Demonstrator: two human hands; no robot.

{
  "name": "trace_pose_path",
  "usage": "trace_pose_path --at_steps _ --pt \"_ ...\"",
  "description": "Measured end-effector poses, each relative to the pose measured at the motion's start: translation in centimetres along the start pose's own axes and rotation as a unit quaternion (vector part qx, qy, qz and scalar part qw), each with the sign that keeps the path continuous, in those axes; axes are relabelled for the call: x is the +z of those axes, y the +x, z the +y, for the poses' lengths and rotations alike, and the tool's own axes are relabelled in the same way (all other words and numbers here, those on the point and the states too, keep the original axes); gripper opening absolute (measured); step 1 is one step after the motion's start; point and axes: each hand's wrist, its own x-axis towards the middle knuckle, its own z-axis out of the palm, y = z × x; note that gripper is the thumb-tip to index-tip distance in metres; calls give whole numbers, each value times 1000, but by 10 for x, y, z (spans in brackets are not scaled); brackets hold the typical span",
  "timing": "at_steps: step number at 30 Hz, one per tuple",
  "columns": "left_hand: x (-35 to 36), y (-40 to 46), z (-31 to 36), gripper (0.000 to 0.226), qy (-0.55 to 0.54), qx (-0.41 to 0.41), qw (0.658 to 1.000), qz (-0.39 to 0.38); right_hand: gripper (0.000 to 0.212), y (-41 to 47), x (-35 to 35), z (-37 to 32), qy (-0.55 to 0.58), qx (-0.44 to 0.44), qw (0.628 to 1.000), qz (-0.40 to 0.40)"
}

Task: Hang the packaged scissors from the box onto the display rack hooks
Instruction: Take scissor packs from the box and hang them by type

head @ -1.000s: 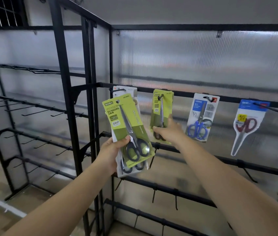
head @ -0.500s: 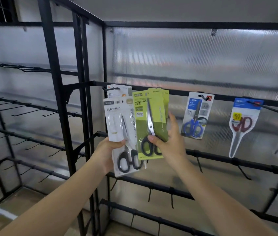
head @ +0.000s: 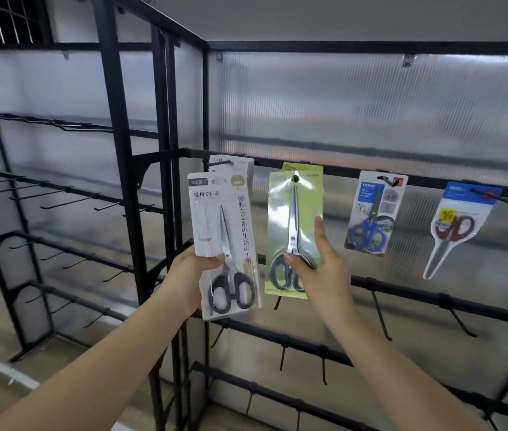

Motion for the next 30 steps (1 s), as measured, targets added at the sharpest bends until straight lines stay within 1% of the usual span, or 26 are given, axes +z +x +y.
trace_pose_path --at_steps 2,3,6,8,10,12,15,17,18,21,22,24,27,28,29,30 --pt "-1 -1 0 39 2 -1 1000 1 79 6 0 -3 29 16 999 0" --pt "0 -1 0 39 1 -1 1000 1 78 11 -1 -4 27 22 999 -3" --pt "1 -2 1 40 -2 -3 1000 5 78 28 -2 -7 -33 39 998 -20" --pt "2 -2 2 40 0 -4 1000 5 82 42 -4 -8 -67 62 994 -55" --pt "4 -1 2 40 1 -5 1000 3 89 57 -5 -10 -77 90 988 -100" --pt "5 -1 1 37 6 -4 1000 6 90 68 -7 -9 -87 105 983 -122" --pt "7 -2 -2 36 14 -6 1000 0 80 68 -8 -6 -151 83 981 -90" --pt "9 -3 -4 39 15 -10 1000 -18 68 56 -7 -5 -99 46 991 -80" --pt "12 -3 -6 40 17 -10 999 -26 68 48 -6 -6 -56 44 993 -95" --pt "28 -3 -10 41 15 -6 999 -40 86 23 -7 -8 62 64 981 -175" --pt "36 -3 -12 42 14 -2 999 -46 92 16 -7 -8 90 62 976 -189" --pt "52 -4 -16 41 15 10 998 -58 95 8 -9 -4 111 40 978 -171" --pt "78 -4 -23 35 17 38 995 -87 94 2 -21 3 130 24 986 -102" --pt "87 -4 -26 32 44 57 993 -96 96 0 -29 8 127 21 989 -80" --pt "96 -4 -28 28 100 86 986 -102 98 -1 -37 12 117 18 991 -59" --pt "104 -3 -31 24 176 122 971 -111 100 -3 -46 17 104 20 994 -41"
